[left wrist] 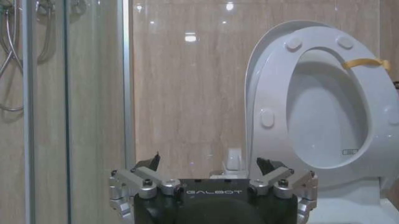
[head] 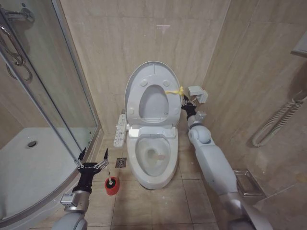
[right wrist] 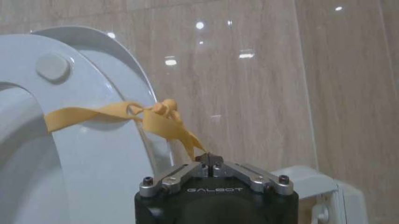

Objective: Open the toilet lid, clean the toilet bowl with a toilet brush, close the toilet lid, and flush.

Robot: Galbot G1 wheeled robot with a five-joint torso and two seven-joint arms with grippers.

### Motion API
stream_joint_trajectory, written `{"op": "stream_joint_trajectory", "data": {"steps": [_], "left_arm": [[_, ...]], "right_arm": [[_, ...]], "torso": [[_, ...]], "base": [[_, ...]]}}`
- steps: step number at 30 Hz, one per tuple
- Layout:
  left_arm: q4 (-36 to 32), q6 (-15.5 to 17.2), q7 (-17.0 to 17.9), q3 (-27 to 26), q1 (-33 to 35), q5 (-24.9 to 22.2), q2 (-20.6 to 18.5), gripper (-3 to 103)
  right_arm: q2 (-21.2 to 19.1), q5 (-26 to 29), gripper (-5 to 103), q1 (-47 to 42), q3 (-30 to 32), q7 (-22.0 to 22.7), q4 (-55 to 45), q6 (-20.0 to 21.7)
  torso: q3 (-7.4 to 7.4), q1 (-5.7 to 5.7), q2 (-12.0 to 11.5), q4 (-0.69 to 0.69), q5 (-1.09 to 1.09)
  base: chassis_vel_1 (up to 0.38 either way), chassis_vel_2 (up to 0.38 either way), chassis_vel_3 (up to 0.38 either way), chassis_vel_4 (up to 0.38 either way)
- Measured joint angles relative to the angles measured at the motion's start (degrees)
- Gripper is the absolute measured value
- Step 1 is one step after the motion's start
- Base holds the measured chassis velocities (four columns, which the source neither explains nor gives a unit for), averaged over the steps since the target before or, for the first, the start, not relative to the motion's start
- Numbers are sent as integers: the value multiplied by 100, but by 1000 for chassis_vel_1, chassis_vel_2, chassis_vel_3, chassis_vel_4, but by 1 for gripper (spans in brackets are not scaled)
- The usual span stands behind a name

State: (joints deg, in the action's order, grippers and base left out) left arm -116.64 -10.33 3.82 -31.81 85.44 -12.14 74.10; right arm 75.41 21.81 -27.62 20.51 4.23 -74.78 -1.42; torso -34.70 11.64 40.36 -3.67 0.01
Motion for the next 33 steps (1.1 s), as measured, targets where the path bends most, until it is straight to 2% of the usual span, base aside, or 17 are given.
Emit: {"op": "stream_joint_trajectory", "data": {"steps": [6,17,26,33], "left_arm": [[0,0,0,0,0,0,0,100],[0,0,0,0,0,0,0,100],[0,0,0,0,0,0,0,100],[0,0,0,0,0,0,0,100]], "right_arm": [[-107,16,0,321,-166,1,250,5],[-55,32,0,1000,-416,60,630,9],[-167,78,0,967,-449,100,522,37],[-428,254,0,707,-420,192,99,191]], "torso": [[0,0,0,0,1],[0,-1,0,2,-1],[1,-1,0,1,0],[1,-1,0,2,0]], "base": [[0,0,0,0],[0,0,0,0],[0,0,0,0],[0,0,0,0]]}}
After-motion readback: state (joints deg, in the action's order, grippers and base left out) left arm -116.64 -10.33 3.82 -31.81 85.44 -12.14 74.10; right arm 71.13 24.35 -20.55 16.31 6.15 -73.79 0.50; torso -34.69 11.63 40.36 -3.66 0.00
